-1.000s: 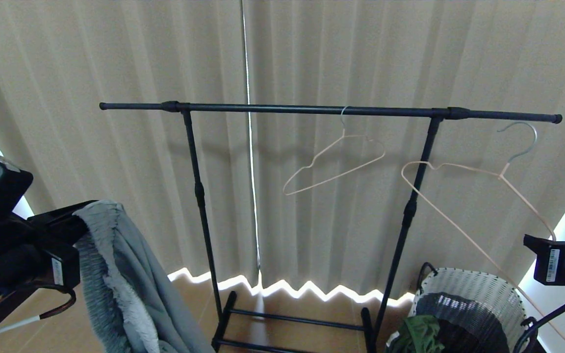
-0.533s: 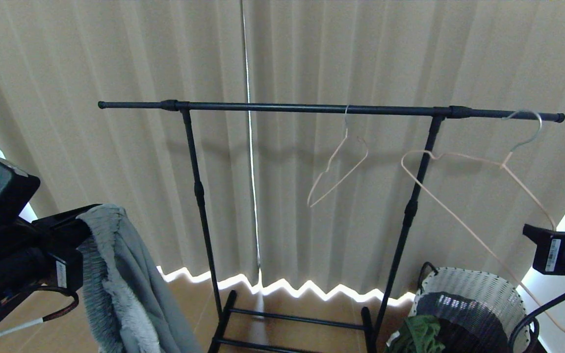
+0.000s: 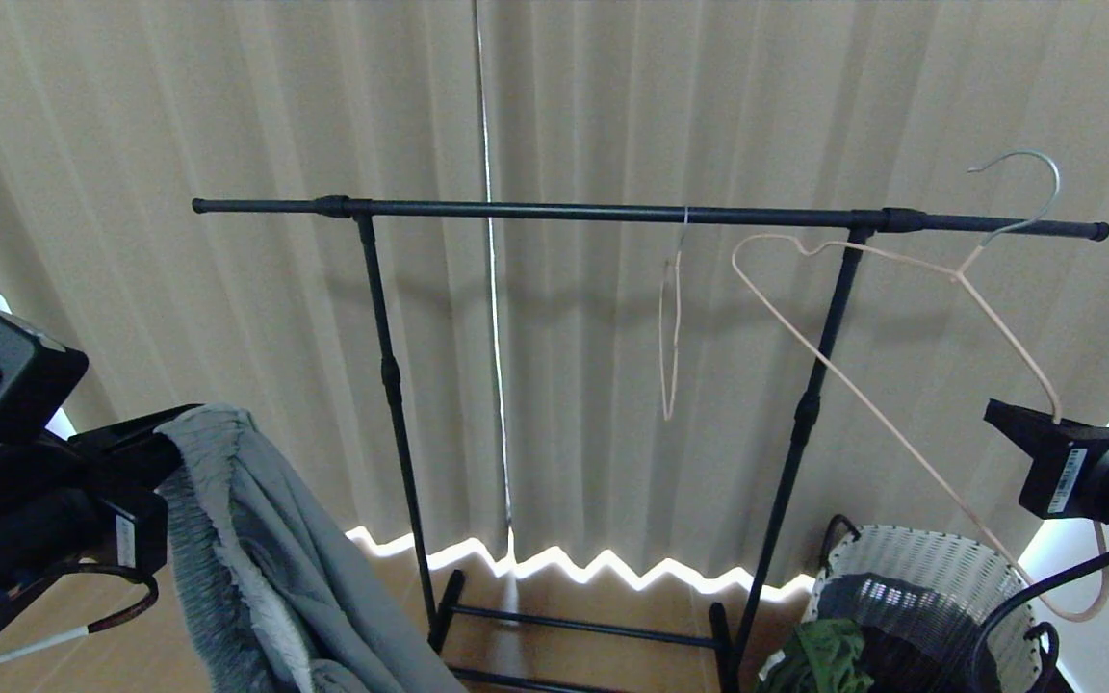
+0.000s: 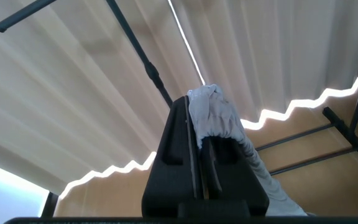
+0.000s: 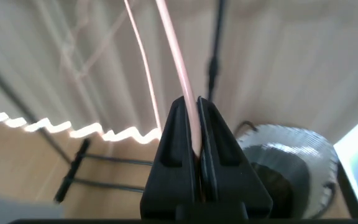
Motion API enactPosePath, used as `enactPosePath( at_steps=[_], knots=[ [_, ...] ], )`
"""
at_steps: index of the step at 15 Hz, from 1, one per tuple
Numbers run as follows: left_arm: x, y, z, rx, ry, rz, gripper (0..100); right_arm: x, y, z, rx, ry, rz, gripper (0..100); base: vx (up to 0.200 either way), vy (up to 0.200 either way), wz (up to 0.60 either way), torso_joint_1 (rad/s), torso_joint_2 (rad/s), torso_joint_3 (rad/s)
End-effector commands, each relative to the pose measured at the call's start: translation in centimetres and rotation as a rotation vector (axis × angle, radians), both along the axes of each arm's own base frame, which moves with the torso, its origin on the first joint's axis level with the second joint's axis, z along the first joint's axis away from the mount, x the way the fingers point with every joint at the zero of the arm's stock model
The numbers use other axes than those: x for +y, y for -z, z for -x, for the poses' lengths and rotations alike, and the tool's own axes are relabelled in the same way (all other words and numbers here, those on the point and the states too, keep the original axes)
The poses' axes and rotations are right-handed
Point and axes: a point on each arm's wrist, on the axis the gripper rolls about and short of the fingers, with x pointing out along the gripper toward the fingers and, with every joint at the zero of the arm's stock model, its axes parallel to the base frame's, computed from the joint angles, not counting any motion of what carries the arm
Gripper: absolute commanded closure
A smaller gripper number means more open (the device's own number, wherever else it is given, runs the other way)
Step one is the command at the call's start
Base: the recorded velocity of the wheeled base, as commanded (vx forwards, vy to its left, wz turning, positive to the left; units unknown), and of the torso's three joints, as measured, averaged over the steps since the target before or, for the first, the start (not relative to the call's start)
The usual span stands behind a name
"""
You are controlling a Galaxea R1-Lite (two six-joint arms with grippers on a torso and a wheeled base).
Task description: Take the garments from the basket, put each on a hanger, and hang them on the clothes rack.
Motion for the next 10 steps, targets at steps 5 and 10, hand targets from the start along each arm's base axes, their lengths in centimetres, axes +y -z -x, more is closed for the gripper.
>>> enactPosePath(
  at_steps=[5, 10],
  knots=[
    [0.0, 0.0, 0.0, 0.0, -0.002, 0.001, 100, 1.3, -0.3, 0.7, -0.019, -0.084, -0.008, 100, 0.0, 0.0, 0.0, 0.0, 0.0, 0.0],
    [0.0, 0.0, -0.1, 0.004, 0.0, -0.002, 100, 1.8, -0.3, 1.0, -0.019, -0.121, -0.007, 100, 0.0, 0.0, 0.0, 0.0, 0.0, 0.0]
  ],
)
